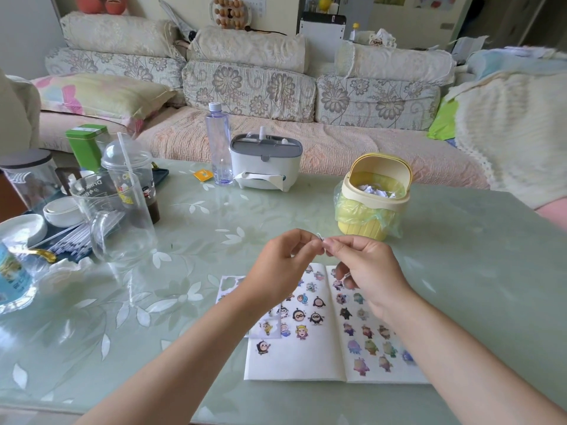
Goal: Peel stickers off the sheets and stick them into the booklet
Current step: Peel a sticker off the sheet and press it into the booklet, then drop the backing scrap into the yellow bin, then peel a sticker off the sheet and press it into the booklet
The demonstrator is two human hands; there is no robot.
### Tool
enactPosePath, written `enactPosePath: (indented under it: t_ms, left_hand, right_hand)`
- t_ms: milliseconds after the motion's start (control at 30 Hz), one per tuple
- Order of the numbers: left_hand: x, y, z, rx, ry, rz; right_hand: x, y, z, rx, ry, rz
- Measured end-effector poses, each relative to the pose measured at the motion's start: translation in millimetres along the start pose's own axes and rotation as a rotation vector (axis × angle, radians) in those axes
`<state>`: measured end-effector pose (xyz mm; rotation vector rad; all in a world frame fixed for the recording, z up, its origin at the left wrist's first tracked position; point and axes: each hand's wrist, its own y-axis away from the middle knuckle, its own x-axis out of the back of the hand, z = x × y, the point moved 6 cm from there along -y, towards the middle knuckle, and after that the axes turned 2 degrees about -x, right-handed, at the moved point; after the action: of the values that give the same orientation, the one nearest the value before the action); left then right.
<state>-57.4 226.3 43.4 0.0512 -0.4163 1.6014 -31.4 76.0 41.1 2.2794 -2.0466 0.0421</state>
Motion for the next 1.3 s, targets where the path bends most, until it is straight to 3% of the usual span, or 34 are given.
enactPosePath:
  t_ms: [267,500,733,867,1033,1167,1300]
  left_hand:
    - [-12.0,-22.0,8.1,0.017,-0.005,0.026]
    - [-12.1,-40.1,9.8,0.027,-0.084,0.115]
    - [-7.7,-52.5,-4.7,0.065,-0.041,0.149]
    - [-5.4,-57.5,-9.8,0.052,-0.05,0.16]
    - [-1.4,-59.7,-12.4,0.051,-0.052,0.191]
    - [6.3,-56.8,-8.3,0.045,-0.029,0.247]
    - [11.4,-46.6,-4.5,0.0,-0.103,0.293]
  right_hand:
    - [13.0,-11.8,3.1,-0.088,-0.085,0.02]
    - [38.0,-29.0,-4.4,-0.03,-0.039,0.171]
    - [65.2,-69.9,-42.4,0.182,0.233,0.429]
    - [73.6,-109.8,-61.5,0.206,0.414,0.539]
    - [73.9,-144.5,-59.5,0.131,0.552,0.475]
    - [54.2,-115.5,-64.7,0.226,0.649,0.45]
    - [19.1,-65.1,-49.7,0.125,0.565,0.2]
